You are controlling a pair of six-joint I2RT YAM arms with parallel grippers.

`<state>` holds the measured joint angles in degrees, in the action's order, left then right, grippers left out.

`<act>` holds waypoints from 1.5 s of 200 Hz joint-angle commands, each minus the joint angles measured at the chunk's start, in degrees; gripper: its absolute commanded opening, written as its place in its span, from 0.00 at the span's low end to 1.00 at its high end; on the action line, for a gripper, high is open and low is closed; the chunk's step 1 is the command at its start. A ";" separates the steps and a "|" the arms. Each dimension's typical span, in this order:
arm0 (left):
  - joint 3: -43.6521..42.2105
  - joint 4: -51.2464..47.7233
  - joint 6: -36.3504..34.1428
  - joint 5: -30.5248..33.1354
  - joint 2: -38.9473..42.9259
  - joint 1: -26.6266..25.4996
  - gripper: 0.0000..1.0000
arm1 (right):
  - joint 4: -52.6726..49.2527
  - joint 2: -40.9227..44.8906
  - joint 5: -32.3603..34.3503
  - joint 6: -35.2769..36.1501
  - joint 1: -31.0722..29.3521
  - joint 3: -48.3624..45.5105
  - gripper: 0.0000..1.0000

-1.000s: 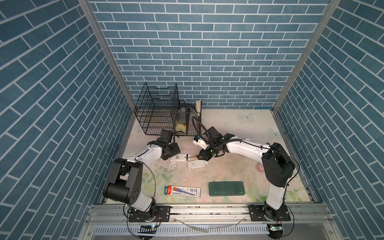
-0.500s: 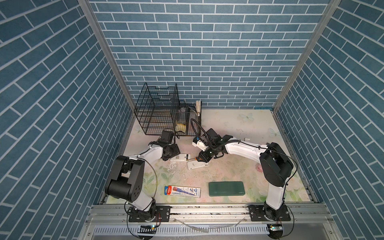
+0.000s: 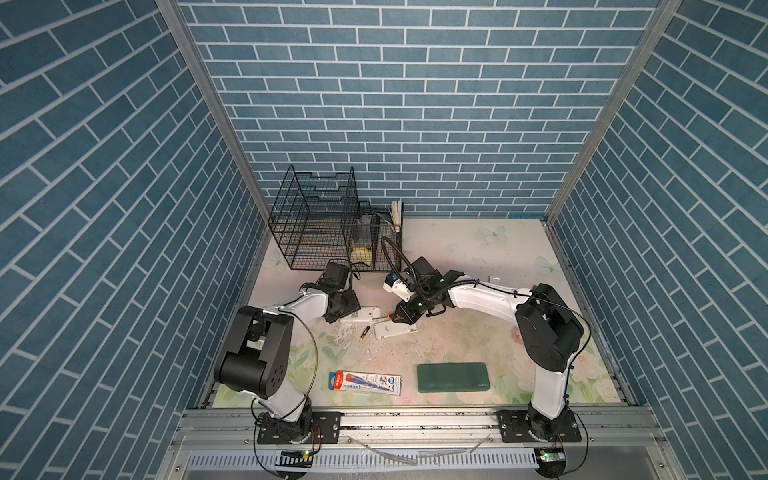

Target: Unload the batteries from the remote control

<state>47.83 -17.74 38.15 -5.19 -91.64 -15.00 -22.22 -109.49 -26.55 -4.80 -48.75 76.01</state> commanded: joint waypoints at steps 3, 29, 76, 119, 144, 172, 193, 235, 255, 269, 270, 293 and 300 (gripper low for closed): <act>-1.14 -1.59 0.28 0.01 2.26 -0.77 0.64 | 4.37 0.87 -0.65 -1.04 -0.53 -0.62 0.00; -1.57 -1.27 0.87 1.38 6.34 -0.66 0.68 | 4.86 4.18 3.99 -4.36 0.27 -1.47 0.00; 0.76 -1.76 -1.78 4.10 15.40 -0.64 0.76 | 13.41 13.22 9.68 -12.84 4.85 -11.44 0.00; -0.16 1.03 -4.10 2.95 21.14 -0.64 0.78 | 23.70 15.39 15.28 -17.11 12.11 -22.38 0.00; -1.13 1.58 -5.41 2.38 23.66 -0.64 0.79 | 26.47 12.35 13.95 -16.96 14.35 -23.98 0.00; -2.06 0.62 -5.98 2.88 26.11 -0.64 0.79 | 27.72 8.60 13.02 -16.47 15.12 -24.74 0.00; -3.52 0.42 -6.48 4.04 28.15 -0.64 0.80 | 27.57 6.90 11.89 -16.74 15.23 -24.77 0.13; -5.98 -0.23 -8.88 8.08 30.43 0.43 0.89 | 24.99 7.80 11.56 -18.08 15.25 -26.14 0.60; -5.90 -2.26 -11.06 14.19 30.87 1.74 1.00 | 23.80 11.02 13.53 -19.55 15.24 -27.84 0.98; -5.26 -4.99 -11.27 22.36 31.48 2.36 1.00 | 22.12 15.10 15.51 -20.83 15.22 -29.16 0.99; -5.28 -5.05 -11.27 22.69 31.54 2.36 1.00 | 21.90 15.58 15.84 -20.89 15.24 -29.25 0.99; -9.73 1.10 -16.03 32.59 33.56 2.78 1.00 | 18.26 27.41 25.92 -20.98 15.34 -31.95 0.99; -11.50 4.66 -19.38 33.71 34.14 2.90 1.00 | 17.07 31.58 30.30 -20.30 15.63 -32.74 0.99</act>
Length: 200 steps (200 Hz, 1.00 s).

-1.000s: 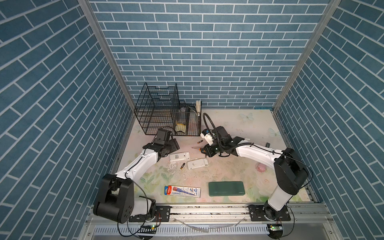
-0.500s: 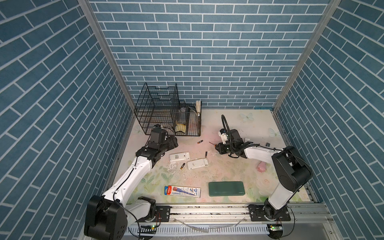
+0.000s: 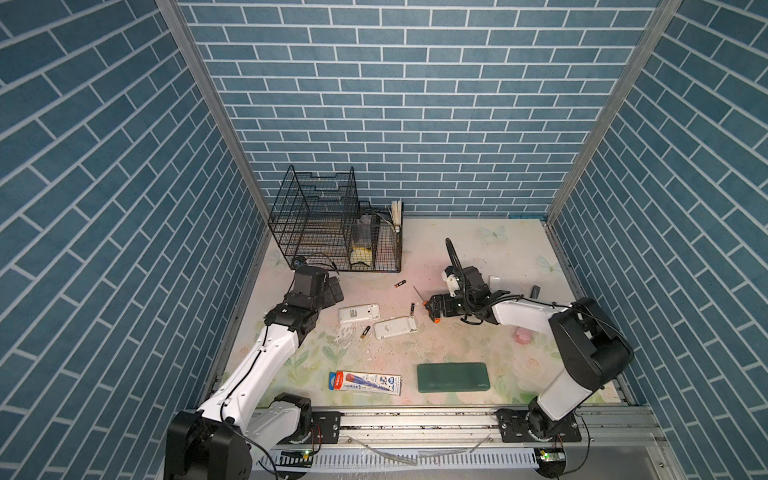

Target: Unload the batteries from the remote control

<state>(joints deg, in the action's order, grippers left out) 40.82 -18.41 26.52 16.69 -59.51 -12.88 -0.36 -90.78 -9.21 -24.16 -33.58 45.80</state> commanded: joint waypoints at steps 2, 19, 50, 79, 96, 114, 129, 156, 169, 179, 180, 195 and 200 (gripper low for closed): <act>-4.99 6.47 -8.84 12.09 2.15 0.76 1.00 | -5.06 14.13 14.08 -0.61 0.63 -2.68 0.99; -8.94 16.09 -16.22 13.74 2.31 1.39 1.00 | -8.10 21.90 23.36 1.79 3.34 -2.97 0.99; -15.64 35.72 -21.69 9.19 -5.59 5.13 1.00 | -5.54 28.43 32.11 9.81 12.42 -5.91 0.99; -16.50 49.98 -25.28 3.33 -16.55 7.02 1.00 | 6.04 30.96 35.93 17.30 18.64 -13.23 0.99; -13.89 48.47 -26.46 1.20 -19.21 7.84 1.00 | 10.80 29.85 36.55 20.44 21.56 -16.46 0.99; -13.93 52.53 -28.71 -1.64 -21.26 8.81 1.00 | 19.50 26.43 33.69 23.99 24.41 -20.34 0.99; -16.89 61.32 -29.79 -5.53 -23.81 9.45 1.00 | 30.14 21.77 29.15 24.42 27.19 -23.93 0.99; -22.47 73.57 -29.23 -6.09 -27.03 10.01 1.00 | 39.61 12.26 20.15 22.00 31.08 -23.03 0.99; -22.45 75.32 -29.17 -5.25 -28.20 10.16 1.00 | 41.06 8.05 18.76 22.90 32.08 -21.04 0.99; -21.30 72.11 -27.83 -2.50 -27.44 10.16 1.00 | 46.29 3.85 17.13 22.05 33.33 -21.44 0.99; -21.26 72.16 -27.79 -2.34 -27.52 10.11 1.00 | 46.49 3.77 16.86 21.83 33.50 -21.40 0.99; -20.61 70.92 -27.94 -2.68 -27.63 10.11 1.00 | 49.44 2.67 13.84 19.36 36.48 -23.29 0.99; -20.25 70.84 -28.31 -2.90 -27.86 10.08 1.00 | 53.62 1.85 13.63 19.82 36.44 -24.57 0.99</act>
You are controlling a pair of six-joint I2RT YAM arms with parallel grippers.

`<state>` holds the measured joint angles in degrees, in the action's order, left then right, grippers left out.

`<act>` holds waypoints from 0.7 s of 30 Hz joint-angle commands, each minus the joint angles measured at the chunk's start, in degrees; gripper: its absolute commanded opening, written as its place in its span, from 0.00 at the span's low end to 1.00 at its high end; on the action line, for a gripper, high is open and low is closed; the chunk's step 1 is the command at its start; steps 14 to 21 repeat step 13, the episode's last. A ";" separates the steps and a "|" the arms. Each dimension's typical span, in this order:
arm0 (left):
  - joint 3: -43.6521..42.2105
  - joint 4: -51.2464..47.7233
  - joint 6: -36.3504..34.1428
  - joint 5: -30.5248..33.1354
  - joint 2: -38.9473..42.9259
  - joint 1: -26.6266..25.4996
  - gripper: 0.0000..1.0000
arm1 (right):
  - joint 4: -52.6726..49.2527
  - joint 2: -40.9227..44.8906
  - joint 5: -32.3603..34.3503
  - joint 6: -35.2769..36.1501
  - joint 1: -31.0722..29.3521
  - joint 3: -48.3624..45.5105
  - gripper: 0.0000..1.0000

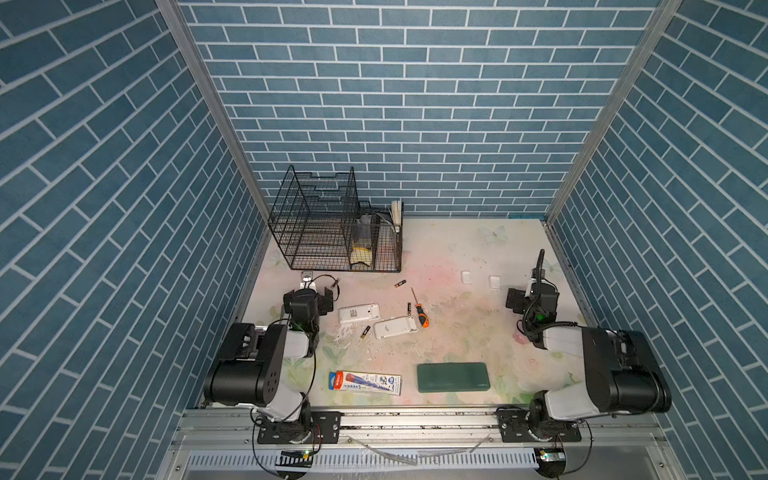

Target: Unload the batteries from the remote control

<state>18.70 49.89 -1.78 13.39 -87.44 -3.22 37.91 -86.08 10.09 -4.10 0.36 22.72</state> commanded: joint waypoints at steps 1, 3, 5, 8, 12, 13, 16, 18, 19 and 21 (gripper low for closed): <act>1.91 2.56 -0.08 0.28 -0.02 0.41 1.00 | 15.35 -2.77 -5.68 -0.27 2.47 -1.56 0.99; 2.34 1.41 -0.49 -1.04 0.11 0.37 1.00 | 13.94 -2.74 -5.15 -0.12 2.37 -0.91 0.99; 2.44 1.48 -1.03 -2.16 -0.06 0.31 1.00 | 12.86 -2.53 -4.63 0.12 2.07 -0.66 0.99; 3.32 -0.23 -1.66 -4.62 -0.11 0.41 1.00 | 12.77 -2.30 -4.50 0.23 1.90 -0.62 0.99; 3.19 0.41 -1.91 -4.48 -0.36 0.41 1.00 | 12.80 -2.42 -4.54 0.23 1.89 -0.66 0.99; 3.20 0.34 -1.91 -4.44 -0.25 0.41 1.00 | 12.45 -2.12 -4.38 0.21 1.90 -0.65 0.99; 3.20 0.34 -1.91 -4.44 -0.25 0.41 1.00 | 12.45 -2.12 -4.38 0.21 1.90 -0.65 0.99; 3.20 0.34 -1.91 -4.44 -0.25 0.41 1.00 | 12.45 -2.12 -4.38 0.21 1.90 -0.65 0.99; 3.20 0.34 -1.91 -4.44 -0.25 0.41 1.00 | 12.45 -2.12 -4.38 0.21 1.90 -0.65 0.99; 3.20 0.34 -1.91 -4.44 -0.25 0.41 1.00 | 12.45 -2.12 -4.38 0.21 1.90 -0.65 0.99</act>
